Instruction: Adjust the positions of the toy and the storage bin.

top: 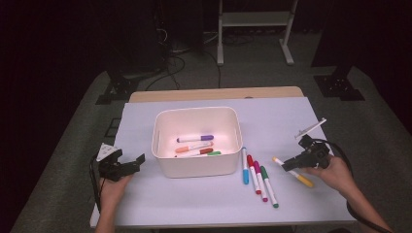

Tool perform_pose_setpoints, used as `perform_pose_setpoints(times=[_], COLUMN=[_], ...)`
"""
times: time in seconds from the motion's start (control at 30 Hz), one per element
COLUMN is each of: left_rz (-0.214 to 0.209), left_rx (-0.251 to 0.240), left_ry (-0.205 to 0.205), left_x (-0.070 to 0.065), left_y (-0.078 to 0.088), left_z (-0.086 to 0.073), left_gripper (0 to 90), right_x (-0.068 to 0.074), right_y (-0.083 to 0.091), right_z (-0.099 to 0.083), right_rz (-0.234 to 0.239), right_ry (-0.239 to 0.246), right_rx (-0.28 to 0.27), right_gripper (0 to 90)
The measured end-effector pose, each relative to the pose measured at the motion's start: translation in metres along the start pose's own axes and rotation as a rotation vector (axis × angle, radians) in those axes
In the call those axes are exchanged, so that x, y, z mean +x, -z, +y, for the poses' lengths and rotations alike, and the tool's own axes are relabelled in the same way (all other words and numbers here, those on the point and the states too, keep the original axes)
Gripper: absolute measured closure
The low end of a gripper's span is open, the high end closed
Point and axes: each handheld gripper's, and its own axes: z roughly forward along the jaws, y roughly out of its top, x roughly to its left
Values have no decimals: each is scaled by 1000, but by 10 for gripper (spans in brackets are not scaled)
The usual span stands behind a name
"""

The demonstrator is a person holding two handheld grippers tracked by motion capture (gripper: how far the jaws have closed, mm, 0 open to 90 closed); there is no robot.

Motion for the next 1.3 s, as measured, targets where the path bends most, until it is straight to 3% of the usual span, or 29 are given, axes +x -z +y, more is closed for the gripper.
perform_pose_setpoints(times=[0.33,0.5,0.53,0.6,0.73,0.87,1.3], left_rz=[-1,-2,-2,-2,-3,-9,-14], left_rx=[-1,-3,-3,-3,-2,-4,-9], left_ry=[2,2,5,6,6,2,11], left_x=[1,1,1,1,1,0,2], left_y=[1,0,1,1,0,0,-1], left_z=[0,0,0,0,0,1,1], left_gripper=[0,0,0,0,0,0,0], right_x=[38,53,64,73,87,104,135], right_y=[37,44,47,48,47,35,-6], right_z=[55,77,91,102,119,148,203], right_rz=[90,101,113,115,126,157,179], right_ry=[110,152,176,200,237,303,402], right_rx=[-10,12,18,24,37,73,161], right_gripper=[752,751,751,751,751,751,751])
